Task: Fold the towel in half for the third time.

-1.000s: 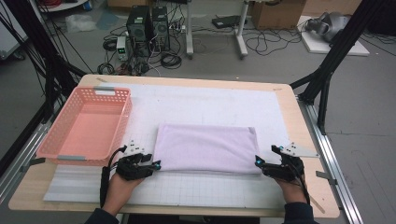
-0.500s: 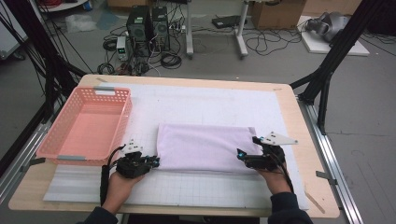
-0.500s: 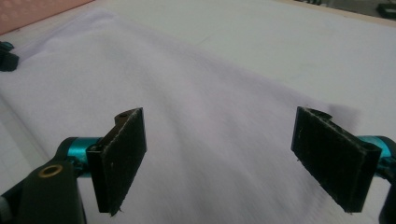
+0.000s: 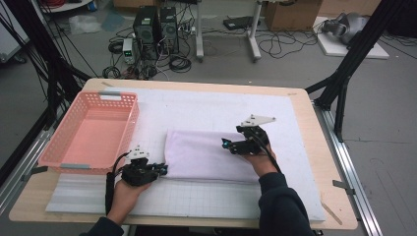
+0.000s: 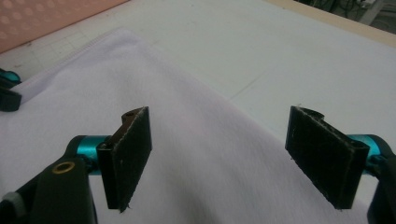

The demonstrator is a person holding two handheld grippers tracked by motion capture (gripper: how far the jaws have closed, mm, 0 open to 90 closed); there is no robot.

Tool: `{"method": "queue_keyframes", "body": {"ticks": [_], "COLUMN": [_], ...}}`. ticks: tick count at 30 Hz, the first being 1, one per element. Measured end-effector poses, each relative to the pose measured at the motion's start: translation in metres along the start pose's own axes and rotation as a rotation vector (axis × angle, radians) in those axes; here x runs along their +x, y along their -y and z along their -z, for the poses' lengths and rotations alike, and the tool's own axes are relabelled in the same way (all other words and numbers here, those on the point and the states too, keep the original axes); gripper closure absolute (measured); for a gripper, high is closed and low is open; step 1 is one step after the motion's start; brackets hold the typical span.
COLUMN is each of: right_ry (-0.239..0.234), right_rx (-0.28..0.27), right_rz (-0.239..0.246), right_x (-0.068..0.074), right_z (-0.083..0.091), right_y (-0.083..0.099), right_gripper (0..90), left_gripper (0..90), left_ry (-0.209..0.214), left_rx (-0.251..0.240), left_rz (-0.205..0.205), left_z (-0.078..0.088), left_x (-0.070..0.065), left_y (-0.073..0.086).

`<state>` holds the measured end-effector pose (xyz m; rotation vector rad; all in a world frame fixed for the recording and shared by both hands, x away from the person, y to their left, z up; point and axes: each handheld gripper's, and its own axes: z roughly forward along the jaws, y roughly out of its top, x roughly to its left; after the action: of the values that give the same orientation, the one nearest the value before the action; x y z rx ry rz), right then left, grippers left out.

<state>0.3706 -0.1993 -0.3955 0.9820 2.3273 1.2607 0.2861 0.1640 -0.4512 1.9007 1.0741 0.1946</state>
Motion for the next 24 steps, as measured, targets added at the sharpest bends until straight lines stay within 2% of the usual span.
{"method": "queue_keyframes", "body": {"ticks": [1,2,3,4,5,12,15,16,17,22,24], "right_ry": [-0.014,-0.014,-0.015,-0.015,-0.03,-0.077,-0.108,-0.108,-0.115,-0.133,-0.142], "right_rx": [0.01,0.01,0.028,0.028,0.041,0.09,0.11,0.11,0.135,0.162,0.197], "right_rz": [0.01,0.01,0.013,0.013,0.02,0.067,0.088,0.088,0.102,0.114,0.121], "right_x": [0.001,0.001,0.005,0.005,0.008,0.023,0.029,0.029,0.034,0.039,0.044], "right_z": [-0.012,-0.012,-0.024,-0.024,-0.036,-0.074,-0.089,-0.089,-0.1,-0.116,-0.129], "right_y": [-0.01,-0.01,-0.02,-0.02,-0.029,-0.054,-0.061,-0.061,-0.065,-0.069,-0.072], "right_gripper": [21.5,21.5,19.2,19.2,18.6,19.7,22.5,22.5,23.4,26.5,28.3], "left_gripper": [80.3,80.3,80.3,80.3,80.2,79.8,79.8,79.8,79.8,79.8,79.8], "left_ry": [0.0,0.002,0.005,0.008,0.01,0.021,0.022,0.022,0.024,0.027,0.027], "left_rx": [-0.001,0.001,0.004,0.003,-0.001,-0.003,-0.002,-0.002,0.002,0.002,0.002], "left_rz": [0.001,0.0,0.002,0.004,0.011,0.024,0.03,0.03,0.027,0.033,0.039], "left_z": [0.0,0.0,0.0,0.0,0.0,0.001,0.001,0.001,0.001,0.001,0.001], "left_x": [0.0,0.001,0.001,0.001,0.002,0.003,0.003,0.003,0.004,0.004,0.004], "left_y": [0.0,0.0,0.0,0.0,0.0,0.001,0.001,0.001,0.001,0.001,0.001]}}
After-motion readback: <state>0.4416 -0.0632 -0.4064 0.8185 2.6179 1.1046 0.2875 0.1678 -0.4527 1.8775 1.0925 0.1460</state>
